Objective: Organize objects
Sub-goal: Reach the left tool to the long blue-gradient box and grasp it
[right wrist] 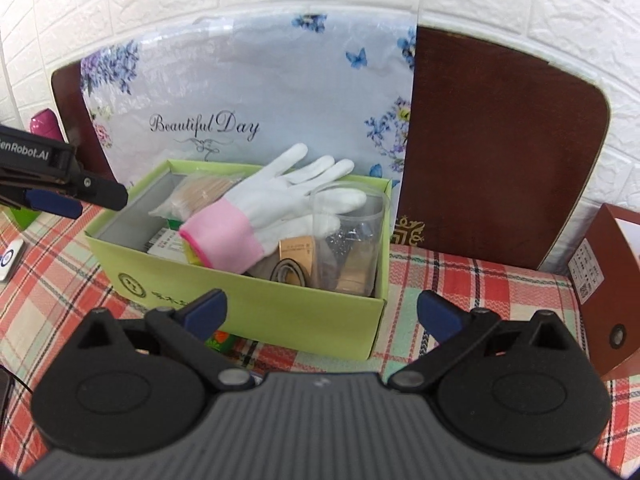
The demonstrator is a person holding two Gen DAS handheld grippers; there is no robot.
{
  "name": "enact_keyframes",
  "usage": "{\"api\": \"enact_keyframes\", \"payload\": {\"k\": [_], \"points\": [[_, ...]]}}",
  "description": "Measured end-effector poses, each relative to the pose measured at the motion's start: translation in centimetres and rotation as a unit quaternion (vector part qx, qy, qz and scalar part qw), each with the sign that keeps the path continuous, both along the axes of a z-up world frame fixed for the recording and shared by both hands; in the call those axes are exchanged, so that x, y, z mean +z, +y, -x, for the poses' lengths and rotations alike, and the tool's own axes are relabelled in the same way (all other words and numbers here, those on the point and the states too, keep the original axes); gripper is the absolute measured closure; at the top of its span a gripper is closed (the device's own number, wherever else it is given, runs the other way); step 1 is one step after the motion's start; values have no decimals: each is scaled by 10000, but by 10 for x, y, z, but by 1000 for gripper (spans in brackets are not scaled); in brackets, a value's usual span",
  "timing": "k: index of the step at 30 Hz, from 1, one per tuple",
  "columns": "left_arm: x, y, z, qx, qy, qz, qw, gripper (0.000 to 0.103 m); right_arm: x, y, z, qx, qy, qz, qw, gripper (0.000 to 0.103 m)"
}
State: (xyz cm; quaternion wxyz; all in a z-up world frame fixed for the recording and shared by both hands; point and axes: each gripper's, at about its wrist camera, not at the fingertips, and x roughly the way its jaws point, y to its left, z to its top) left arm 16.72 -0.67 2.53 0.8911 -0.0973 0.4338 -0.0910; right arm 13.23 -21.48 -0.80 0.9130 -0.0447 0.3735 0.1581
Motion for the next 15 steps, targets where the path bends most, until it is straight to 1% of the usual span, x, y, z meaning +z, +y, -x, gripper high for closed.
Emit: {"api": "enact_keyframes", "payload": {"k": [10,15], "points": [[16,-2,32,-17,-139,30,9999,19,19,-6,31,-62,-198,-102,9997,0],[12,0,49,17,-65,72,10000,19,20,-10,47,-58,-201,-118,9997,0]]}}
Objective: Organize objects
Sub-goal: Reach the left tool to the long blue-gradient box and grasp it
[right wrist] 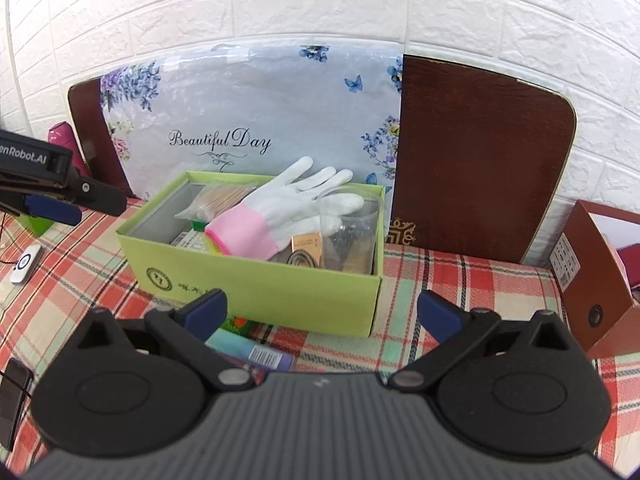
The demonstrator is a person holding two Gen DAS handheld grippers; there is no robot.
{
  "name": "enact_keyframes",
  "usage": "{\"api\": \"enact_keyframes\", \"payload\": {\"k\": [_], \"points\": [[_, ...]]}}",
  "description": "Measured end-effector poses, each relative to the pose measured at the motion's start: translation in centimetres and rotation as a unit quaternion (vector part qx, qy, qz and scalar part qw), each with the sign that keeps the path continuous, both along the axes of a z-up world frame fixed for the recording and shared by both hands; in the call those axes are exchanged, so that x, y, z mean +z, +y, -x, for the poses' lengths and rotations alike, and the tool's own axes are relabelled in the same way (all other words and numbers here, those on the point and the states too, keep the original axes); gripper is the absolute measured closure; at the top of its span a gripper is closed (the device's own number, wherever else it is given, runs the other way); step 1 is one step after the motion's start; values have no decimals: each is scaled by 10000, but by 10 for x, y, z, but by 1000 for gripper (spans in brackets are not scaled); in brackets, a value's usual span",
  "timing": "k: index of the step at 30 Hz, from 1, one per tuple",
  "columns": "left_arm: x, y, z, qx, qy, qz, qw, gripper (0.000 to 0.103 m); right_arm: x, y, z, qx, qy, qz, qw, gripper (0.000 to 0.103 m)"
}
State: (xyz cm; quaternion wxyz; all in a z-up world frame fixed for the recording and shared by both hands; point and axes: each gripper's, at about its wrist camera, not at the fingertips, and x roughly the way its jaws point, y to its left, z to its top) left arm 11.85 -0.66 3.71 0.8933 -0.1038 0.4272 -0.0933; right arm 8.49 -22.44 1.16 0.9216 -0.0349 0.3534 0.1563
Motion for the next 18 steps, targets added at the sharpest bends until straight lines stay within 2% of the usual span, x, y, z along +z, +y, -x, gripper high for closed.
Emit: {"api": "enact_keyframes", "payload": {"k": [11,18], "points": [[-36,0,33,10,543,57,9985,19,-24,0,36,111,359,52,9993,0],[-56,5,45,157,778,28,9968,19,-46,8,48,432,432,161,9980,0]]}}
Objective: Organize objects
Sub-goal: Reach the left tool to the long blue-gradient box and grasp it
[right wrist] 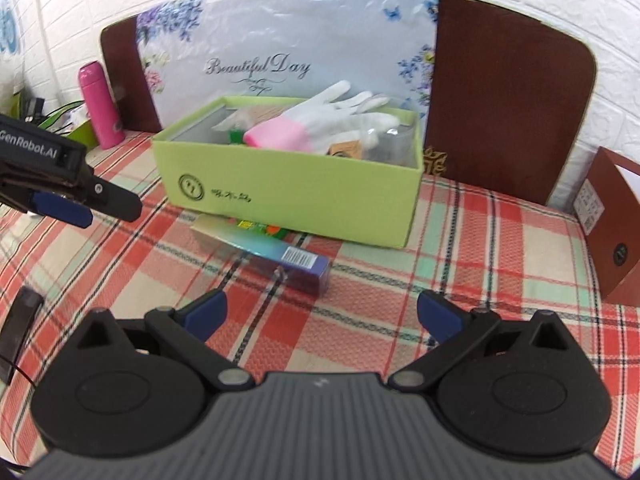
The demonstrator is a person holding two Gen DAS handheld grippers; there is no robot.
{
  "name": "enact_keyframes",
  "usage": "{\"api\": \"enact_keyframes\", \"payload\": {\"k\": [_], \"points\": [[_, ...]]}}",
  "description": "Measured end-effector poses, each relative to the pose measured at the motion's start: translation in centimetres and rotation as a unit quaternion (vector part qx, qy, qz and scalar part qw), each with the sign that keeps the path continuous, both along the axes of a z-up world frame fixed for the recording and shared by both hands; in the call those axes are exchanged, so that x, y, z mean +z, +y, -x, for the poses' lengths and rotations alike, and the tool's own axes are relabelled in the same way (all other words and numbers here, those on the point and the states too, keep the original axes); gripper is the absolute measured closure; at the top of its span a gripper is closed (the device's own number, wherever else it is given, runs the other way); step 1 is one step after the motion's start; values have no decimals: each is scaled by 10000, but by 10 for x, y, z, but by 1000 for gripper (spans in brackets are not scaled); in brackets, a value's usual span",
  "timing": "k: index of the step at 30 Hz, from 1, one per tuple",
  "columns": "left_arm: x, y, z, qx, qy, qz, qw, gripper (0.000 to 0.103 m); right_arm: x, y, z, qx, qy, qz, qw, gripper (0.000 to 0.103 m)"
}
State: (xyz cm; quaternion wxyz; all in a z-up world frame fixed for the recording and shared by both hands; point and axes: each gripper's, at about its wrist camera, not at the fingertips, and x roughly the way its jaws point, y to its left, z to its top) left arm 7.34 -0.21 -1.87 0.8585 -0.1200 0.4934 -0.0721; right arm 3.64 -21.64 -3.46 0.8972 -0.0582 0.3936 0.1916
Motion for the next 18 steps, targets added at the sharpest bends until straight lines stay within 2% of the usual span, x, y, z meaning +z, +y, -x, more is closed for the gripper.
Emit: {"api": "enact_keyframes", "payload": {"k": [6,8,11,18], "points": [[-14,2,1,118,195,-37,9997,19,-14,8,-9,279,-62,136,9995,1],[-17,2,0,113,223,-50,9997,19,-18,12,-14,399,-48,159,9991,8],[-17,3,-1,126,227,-69,9996,19,-27,20,-25,587,59,233,9980,11],[-21,12,-2,303,294,-118,9990,19,-42,41,-52,900,93,404,9951,12]]}}
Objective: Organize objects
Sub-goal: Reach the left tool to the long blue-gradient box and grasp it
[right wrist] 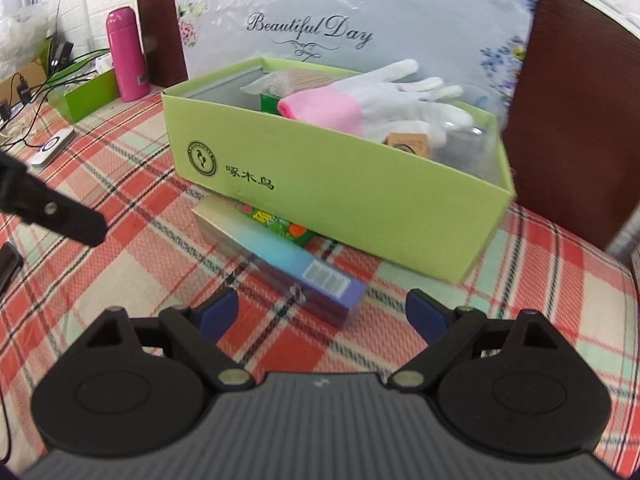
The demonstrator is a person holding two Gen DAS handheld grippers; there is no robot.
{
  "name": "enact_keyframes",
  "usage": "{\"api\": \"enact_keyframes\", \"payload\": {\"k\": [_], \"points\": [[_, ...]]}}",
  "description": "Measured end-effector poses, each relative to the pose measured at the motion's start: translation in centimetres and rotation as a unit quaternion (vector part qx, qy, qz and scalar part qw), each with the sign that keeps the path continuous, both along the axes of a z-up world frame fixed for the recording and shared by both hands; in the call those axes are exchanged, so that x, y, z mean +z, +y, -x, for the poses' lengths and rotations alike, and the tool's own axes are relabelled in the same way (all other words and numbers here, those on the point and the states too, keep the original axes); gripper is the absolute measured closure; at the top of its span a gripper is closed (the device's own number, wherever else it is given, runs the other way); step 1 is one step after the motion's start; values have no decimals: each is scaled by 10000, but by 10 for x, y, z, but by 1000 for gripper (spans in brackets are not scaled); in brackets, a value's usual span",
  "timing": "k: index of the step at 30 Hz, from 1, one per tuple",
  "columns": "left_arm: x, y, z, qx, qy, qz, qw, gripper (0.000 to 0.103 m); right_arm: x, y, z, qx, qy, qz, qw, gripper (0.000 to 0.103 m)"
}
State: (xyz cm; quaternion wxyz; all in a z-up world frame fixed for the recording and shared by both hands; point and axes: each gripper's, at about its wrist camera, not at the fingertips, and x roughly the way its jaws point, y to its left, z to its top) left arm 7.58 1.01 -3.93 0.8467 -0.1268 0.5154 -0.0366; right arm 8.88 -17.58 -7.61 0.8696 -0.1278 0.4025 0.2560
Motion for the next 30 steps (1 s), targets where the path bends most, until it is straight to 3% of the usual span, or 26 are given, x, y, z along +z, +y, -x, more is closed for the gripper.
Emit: {"api": "enact_keyframes", "payload": {"k": [9,16,21,25,28,30], "points": [[-12,-6,-19,86,148,-6,9999,19,-20,27,-16,324,223,-42,9992,11],[-30,-29,-47,-89,221,138,9996,19,-35,38,13,773,684,-201,9945,11],[-43,-49,-64,-145,222,276,9993,19,-43,33,36,782,969,-323,9917,8],[-57,-59,-74,-218,293,125,9993,20,-41,20,39,618,1096,-431,9911,8],[-67,-49,-72,-192,394,106,9990,37,-40,6,34,356,1133,-411,9921,8],[-67,-35,-67,-121,337,170,9992,57,-40,-5,30,146,1183,-426,9920,8]]}}
